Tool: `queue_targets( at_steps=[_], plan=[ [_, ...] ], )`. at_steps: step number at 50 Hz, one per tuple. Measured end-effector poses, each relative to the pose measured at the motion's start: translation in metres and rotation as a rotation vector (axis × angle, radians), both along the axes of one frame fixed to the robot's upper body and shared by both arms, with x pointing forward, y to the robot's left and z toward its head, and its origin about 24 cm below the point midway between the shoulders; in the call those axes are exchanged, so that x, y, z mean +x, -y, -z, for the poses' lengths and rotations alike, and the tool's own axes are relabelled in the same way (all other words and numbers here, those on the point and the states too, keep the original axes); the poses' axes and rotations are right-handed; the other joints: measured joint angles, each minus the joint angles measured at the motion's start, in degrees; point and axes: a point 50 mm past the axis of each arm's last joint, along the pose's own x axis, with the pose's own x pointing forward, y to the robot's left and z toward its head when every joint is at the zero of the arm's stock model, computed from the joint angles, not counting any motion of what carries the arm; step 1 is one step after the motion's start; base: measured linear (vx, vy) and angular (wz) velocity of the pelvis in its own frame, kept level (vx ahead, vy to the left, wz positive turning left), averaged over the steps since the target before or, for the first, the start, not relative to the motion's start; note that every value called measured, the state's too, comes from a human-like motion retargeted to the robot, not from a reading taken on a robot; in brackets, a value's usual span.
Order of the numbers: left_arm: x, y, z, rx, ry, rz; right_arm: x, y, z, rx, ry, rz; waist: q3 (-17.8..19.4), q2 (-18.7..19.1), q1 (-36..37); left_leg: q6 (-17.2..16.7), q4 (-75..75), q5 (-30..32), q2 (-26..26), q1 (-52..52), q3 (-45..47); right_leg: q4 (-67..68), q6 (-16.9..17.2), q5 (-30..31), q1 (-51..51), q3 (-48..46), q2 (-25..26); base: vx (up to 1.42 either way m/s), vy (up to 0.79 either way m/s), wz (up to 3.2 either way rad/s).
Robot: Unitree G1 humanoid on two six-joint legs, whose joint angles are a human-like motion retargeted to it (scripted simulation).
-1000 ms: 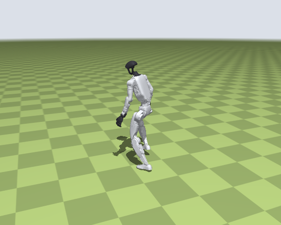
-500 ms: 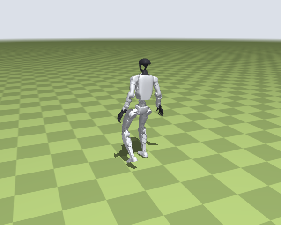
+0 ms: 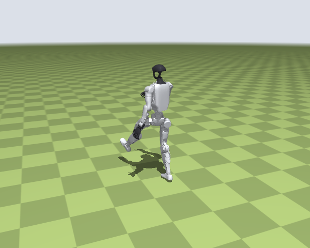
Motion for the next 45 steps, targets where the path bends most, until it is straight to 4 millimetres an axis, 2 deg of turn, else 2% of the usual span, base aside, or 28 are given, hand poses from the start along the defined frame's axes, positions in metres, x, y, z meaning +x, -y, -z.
queue_targets(
  at_steps=[5, 7, 10, 12, 13, 15, 17, 18, 20, 22, 23, 25, 27, 28, 30, 32, 34, 35, 37, 38, 40, 43, 45],
  plan=[
    [-0.003, -0.007, -0.001, 0.026, 0.002, -0.097, -0.033, 0.005, 0.042, 0.094, -0.16, -0.058, -2.96, -2.98, -2.99, 0.73, 2.18, -0.72, 1.65, 4.78, 2.16, -3.59, 0.27, -0.74, -0.81, -2.96, -0.3, 0.25, 0.16, 0.77],
    [0.022, -0.008, -0.004, 0.021, 0.034, -0.067, -0.043, 0.026, 0.055, 0.132, -0.275, -0.043, -3.61, -5.77, -6.66, 2.59, 9.51, -3.88, 0.43, 2.6, 0.87, -2.33, 0.83, -2.75, -3.7, -7.55, -1.62, 0.25, 0.16, 1.94],
    [0.044, -0.01, -0.011, 0.0, 0.094, 0.06, -0.083, 0.064, 0.108, 0.203, -0.478, 0.153, -5.61, -9.51, -8.82, 5.88, 24.58, -12.17, 0.82, 0.6, 2.01, -2.86, 1.53, -4.25, -5.98, -12.78, -4.34, 0.34, 0.17, 1.73],
    [0.059, -0.019, -0.021, 0.006, 0.16, 0.177, -0.136, 0.089, 0.158, 0.315, -0.637, 0.431, -7.54, -11.71, -8.23, 7.48, 34.9, -18.59, 1.4, -0.62, 0.77, -4.04, 1.92, -4.95, -6.65, -16.26, -5.68, 0.47, 0.2, 1.66],
    [0.065, -0.025, -0.029, 0.019, 0.2, 0.231, -0.171, 0.097, 0.182, 0.374, -0.73, 0.587, -8.52, -12.92, -7.68, 7.91, 38.95, -21.29, 0.98, -0.79, -0.66, -4.91, 2.22, -5.18, -6.67, -17.99, -6.4, 0.53, 0.22, 1.69],
    [0.077, -0.039, -0.047, 0.048, 0.281, 0.316, -0.251, 0.101, 0.222, 0.449, -0.976, 0.832, -9.89, -15.17, -6.38, 7.93, 45.11, -25.74, -0.41, -0.04, -3.43, -6.17, 2.92, -5.77, -6.45, -21.5, -7.82, 0.56, 0.23, 1.78],
    [0.093, -0.051, -0.068, 0.081, 0.378, 0.368, -0.322, 0.086, 0.242, 0.443, -1.279, 0.831, -9.79, -16.67, -5.76, 8.09, 47.7, -30.26, -1.63, 2.04, -5.1, -5.52, 2.8, -6.6, -6.39, -25.64, -9.12, 0.59, 0.24, 2.07],
    [0.101, -0.056, -0.079, 0.1, 0.425, 0.386, -0.351, 0.074, 0.247, 0.416, -1.43, 0.745, -8.93, -16.8, -5.67, 8.18, 47.77, -32.83, -2.15, 3.46, -6.1, -3.47, 1.74, -7.1, -6.64, -27.6, -9.66, 0.57, 0.24, 2.21],
    [0.119, -0.064, -0.099, 0.146, 0.499, 0.43, -0.392, 0.047, 0.25, 0.354, -1.673, 0.459, -4.99, -15.85, -5.58, 8.75, 47.46, -37.4, -3.68, 5.97, -9.83, 8.51, -3.13, -8.58, -9.6, -29.1, -11.03, 0.52, 0.22, 2.22],
    [0.136, -0.069, -0.111, 0.209, 0.487, 0.483, -0.411, 0.021, 0.247, 0.289, -1.81, 0.117, -1.52, -16.16, -5.71, 10.65, 51.22, -39.76, -7.09, 3.21, -13.43, 33.26, -8.28, -9.43, -22.27, -23.78, -14.01, 0.44, 0.13, 1.96],
    [0.143, -0.074, -0.115, 0.255, 0.47, 0.503, -0.414, 0.012, 0.245, 0.259, -1.828, -0.028, 0.24, -16.58, -6.22, 11.56, 54.32, -40.58, -8.92, 1.27, -14.72, 45.01, -8.91, -9.83, -29.29, -20.18, -14.9, 0.44, 0.04, 1.63],
    [0.151, -0.094, -0.123, 0.373, 0.384, 0.519, -0.407, 0.004, 0.24, 0.201, -1.779, -0.182, 2.62, -17.15, -7.78, 12.22, 58.32, -42.19, -10.62, -0.73, -16.35, 61.64, -9.2, -11.21, -42.16, -15.29, -15.68, 0.5, -0.03, 1.04],
    [0.138, -0.117, -0.119, 0.449, 0.232, 0.518, -0.391, 0.021, 0.236, 0.195, -1.668, -0.118, 3.05, -16.54, -10.72, 11.66, 56.28, -43.56, -9.17, 2.67, -16.58, 66.67, -10.94, -12.34, -51.45, -15.25, -16.44, 0.64, -0.08, 0.08],
    [0.123, -0.125, -0.111, 0.453, 0.148, 0.519, -0.381, 0.037, 0.233, 0.201, -1.606, -0.042, 1.83, -16.25, -13.01, 11.16, 53.78, -43.51, -7.98, 4.9, -16.47, 66.04, -11.5, -12.17, -55.43, -16.49, -16.74, 0.75, -0.12, -0.23],
    [0.084, -0.129, -0.089, 0.389, 0.017, 0.515, -0.361, 0.078, 0.221, 0.181, -1.467, 0.115, -3.07, -15.0, -19.45, 9.31, 46.85, -40.75, -5.22, 9.53, -16.49, 59.58, -10.58, -9.76, -61.14, -20.8, -16.74, 0.89, -0.16, -0.21],
    [0.042, -0.114, -0.066, 0.249, -0.046, 0.521, -0.348, 0.117, 0.203, 0.141, -1.357, 0.228, -8.83, -12.39, -26.94, 6.6, 38.72, -32.69, -2.66, 14.92, -18.2, 47.16, -7.25, -5.79, -61.24, -26.46, -16.61, 1.08, -0.25, 0.27],
    [0.015, -0.094, -0.052, 0.092, -0.071, 0.548, -0.353, 0.145, 0.19, 0.151, -1.312, 0.353, -13.01, -9.86, -32.88, 3.53, 32.07, -20.24, -0.9, 20.24, -21.65, 31.31, -3.19, -1.16, -56.91, -30.24, -16.1, 1.17, -0.37, 0.73],
    [0.008, -0.085, -0.048, 0.026, -0.072, 0.554, -0.361, 0.155, 0.186, 0.178, -1.315, 0.425, -14.78, -8.44, -34.86, 2.23, 30.0, -13.25, 0.06, 21.94, -23.41, 21.94, -1.58, 1.97, -54.38, -30.74, -14.74, 1.19, -0.46, 0.97],
    [0.005, -0.072, -0.044, -0.086, -0.057, 0.551, -0.399, 0.17, 0.182, 0.248, -1.374, 0.608, -16.59, -7.93, -37.46, -0.06, 29.19, -2.41, -0.26, 25.22, -26.02, 4.66, 2.4, 6.78, -47.06, -26.2, -13.83, 1.21, -0.51, 1.28],
    [0.007, -0.069, -0.044, -0.129, -0.04, 0.537, -0.42, 0.175, 0.179, 0.282, -1.413, 0.7, -16.88, -8.39, -38.01, -0.25, 30.61, 0.34, -0.83, 26.47, -26.06, -2.38, 4.07, 8.01, -43.33, -22.08, -13.96, 1.19, -0.56, 1.26],
    [0.018, -0.067, -0.048, -0.177, 0.015, 0.499, -0.46, 0.18, 0.172, 0.326, -1.502, 0.841, -17.02, -9.42, -37.53, 1.38, 38.11, -0.46, -1.64, 26.81, -24.06, -11.22, 5.89, 7.53, -37.54, -12.99, -14.66, 1.14, -0.57, 0.89],
    [0.048, -0.069, -0.066, -0.16, 0.167, 0.483, -0.502, 0.179, 0.16, 0.328, -1.625, 0.93, -16.66, -9.95, -32.75, 4.14, 56.17, -8.96, -3.95, 22.78, -22.08, -13.73, 5.32, 4.92, -32.59, -5.45, -15.56, 1.03, -0.56, 0.09],
    [0.067, -0.069, -0.084, -0.112, 0.298, 0.503, -0.523, 0.178, 0.154, 0.314, -1.648, 1.011, -16.86, -10.95, -28.62, 4.99, 67.87, -13.61, -8.38, 18.56, -22.55, -11.6, 5.78, 8.96, -31.41, -4.02, -16.69, 0.92, -0.51, -0.31]
  ],
)
